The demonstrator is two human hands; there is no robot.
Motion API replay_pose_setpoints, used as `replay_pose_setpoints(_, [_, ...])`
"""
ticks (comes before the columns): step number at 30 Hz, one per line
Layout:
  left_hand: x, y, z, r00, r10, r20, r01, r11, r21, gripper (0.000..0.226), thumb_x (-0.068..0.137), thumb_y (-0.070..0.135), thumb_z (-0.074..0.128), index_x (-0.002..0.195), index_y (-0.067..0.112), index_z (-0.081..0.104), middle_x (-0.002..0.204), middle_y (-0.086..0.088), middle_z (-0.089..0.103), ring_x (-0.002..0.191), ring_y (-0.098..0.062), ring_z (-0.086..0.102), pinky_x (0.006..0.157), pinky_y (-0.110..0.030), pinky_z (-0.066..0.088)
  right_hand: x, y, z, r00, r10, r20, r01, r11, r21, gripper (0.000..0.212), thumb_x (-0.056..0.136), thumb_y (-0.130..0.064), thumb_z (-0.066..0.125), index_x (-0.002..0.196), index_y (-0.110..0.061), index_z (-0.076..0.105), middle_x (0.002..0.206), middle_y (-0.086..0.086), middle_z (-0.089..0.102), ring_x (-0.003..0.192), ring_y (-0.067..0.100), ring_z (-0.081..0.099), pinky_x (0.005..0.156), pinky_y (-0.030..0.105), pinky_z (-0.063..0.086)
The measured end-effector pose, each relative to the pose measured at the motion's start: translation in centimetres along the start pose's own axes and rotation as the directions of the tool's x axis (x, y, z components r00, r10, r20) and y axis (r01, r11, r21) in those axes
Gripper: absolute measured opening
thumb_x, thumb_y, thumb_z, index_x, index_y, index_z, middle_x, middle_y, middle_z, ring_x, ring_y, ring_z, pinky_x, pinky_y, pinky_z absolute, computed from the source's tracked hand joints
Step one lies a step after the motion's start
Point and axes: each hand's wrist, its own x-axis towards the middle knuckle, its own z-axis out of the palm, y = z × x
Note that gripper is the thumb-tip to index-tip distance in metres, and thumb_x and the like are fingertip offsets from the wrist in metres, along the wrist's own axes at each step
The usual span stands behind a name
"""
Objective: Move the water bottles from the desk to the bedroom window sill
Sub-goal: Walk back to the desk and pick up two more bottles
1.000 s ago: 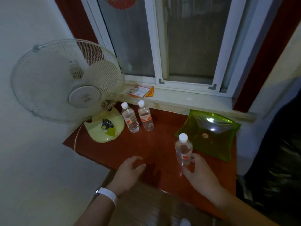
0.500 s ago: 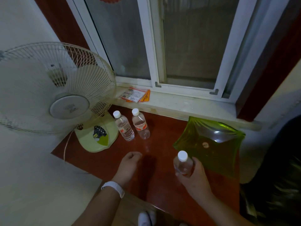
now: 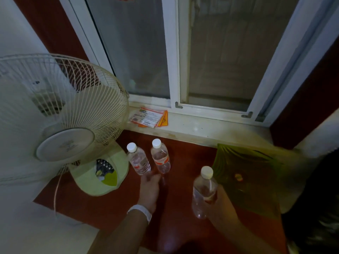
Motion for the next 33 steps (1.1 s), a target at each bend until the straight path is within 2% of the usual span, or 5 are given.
replay_pose_setpoints(7, [2.5,0.5,2.4,0.996,0.081,0.039,-0.078,0.994,-0.072,0.048,0.083,0.028,0.078,0.124,0.028,0.054,0.117,0.003,0.07,0.108,-0.013,0.067,0.097,-0.039,0.052,1.5,-5.2,1.6,0.994,-0.111,0.017,0.111,0.993,-0.047,0.03,0.081,-0.016,0.078,0.09,-0.038,0.059,0.082,0.002,0.069,0.068,0.007,0.066,0.065,0.019,0.052])
replay_pose_setpoints(11, [4.4,0.8,3.7,0.991,0.122,-0.062,-0.124,0.992,-0.027,0.065,0.071,0.029,0.081,0.124,0.006,0.053,0.112,-0.017,0.069,0.102,-0.033,0.068,0.089,-0.05,0.054,2.2,-6.1,1.9,0.996,-0.068,0.056,0.069,0.997,-0.032,0.023,0.083,-0.01,0.077,0.088,-0.019,0.057,0.083,0.014,0.061,0.082,0.01,0.061,0.06,0.006,0.044])
replay_pose_setpoints(14, [6.0,0.8,4.7,0.989,0.034,-0.143,-0.047,0.995,-0.086,0.094,0.054,0.038,0.084,0.132,0.001,0.046,0.119,-0.025,0.065,0.108,-0.042,0.064,0.093,-0.058,0.053,3.0,-5.1,2.1,0.999,-0.006,0.049,0.007,0.999,-0.034,0.03,0.082,-0.011,0.078,0.085,-0.03,0.056,0.069,-0.009,0.065,0.072,-0.01,0.064,0.062,0.004,0.046])
replay_pose_setpoints(27, [7.8,2.5,5.8,0.96,0.223,-0.17,-0.205,0.971,0.12,0.042,0.071,0.018,0.085,0.101,0.03,0.057,0.094,0.001,0.071,0.085,-0.015,0.07,0.082,-0.043,0.059,5.8,-2.8,2.2,0.995,0.092,0.031,-0.09,0.994,-0.06,0.043,0.073,-0.037,0.082,0.106,-0.042,0.056,0.096,-0.018,0.072,0.091,-0.007,0.066,0.079,0.02,0.054])
replay_pose_setpoints(33, [7.0,2.3,5.5,0.971,0.239,0.027,-0.24,0.958,0.156,0.042,0.074,0.018,0.083,0.108,0.018,0.058,0.093,0.006,0.07,0.085,-0.006,0.068,0.07,-0.012,0.048,5.8,-3.5,1.8,0.998,0.068,0.007,-0.067,0.995,-0.071,0.034,0.081,-0.013,0.079,0.094,-0.035,0.057,0.084,-0.012,0.072,0.074,-0.007,0.067,0.065,0.008,0.05])
